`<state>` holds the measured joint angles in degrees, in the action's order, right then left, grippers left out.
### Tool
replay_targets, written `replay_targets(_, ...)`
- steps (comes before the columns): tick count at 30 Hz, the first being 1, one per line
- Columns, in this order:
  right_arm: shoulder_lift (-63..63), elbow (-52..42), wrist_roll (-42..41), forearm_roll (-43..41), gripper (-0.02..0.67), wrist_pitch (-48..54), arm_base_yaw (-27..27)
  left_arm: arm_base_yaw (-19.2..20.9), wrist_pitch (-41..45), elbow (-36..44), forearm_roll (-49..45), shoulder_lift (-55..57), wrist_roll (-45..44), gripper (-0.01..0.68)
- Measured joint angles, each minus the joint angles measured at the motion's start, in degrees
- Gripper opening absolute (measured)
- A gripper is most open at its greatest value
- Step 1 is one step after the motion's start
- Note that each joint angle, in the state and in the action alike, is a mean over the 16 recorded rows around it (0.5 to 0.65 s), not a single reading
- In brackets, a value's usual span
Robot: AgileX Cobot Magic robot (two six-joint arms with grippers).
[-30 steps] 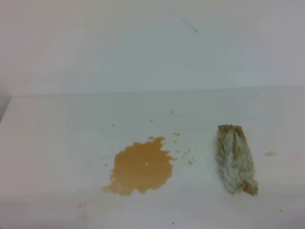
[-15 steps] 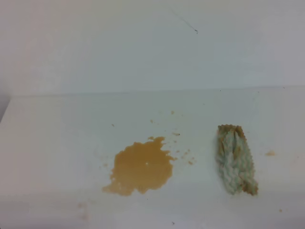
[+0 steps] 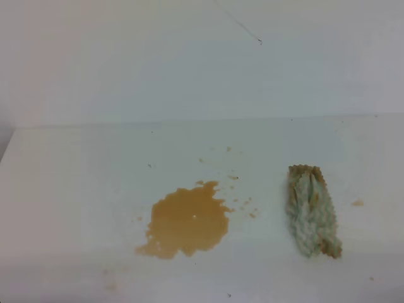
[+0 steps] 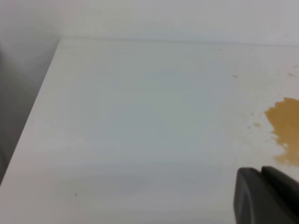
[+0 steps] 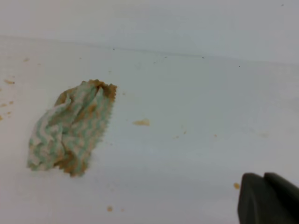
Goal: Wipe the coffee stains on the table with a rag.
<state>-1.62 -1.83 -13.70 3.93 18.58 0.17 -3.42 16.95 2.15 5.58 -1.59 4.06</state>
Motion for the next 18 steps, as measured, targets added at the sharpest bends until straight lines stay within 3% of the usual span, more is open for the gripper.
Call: replay_targets(18,0.00,-0.06,0.00,0.71,-0.003,-0.35,0.00,0.00,0.00,0.00,0.00,0.00,0.00,0.001)
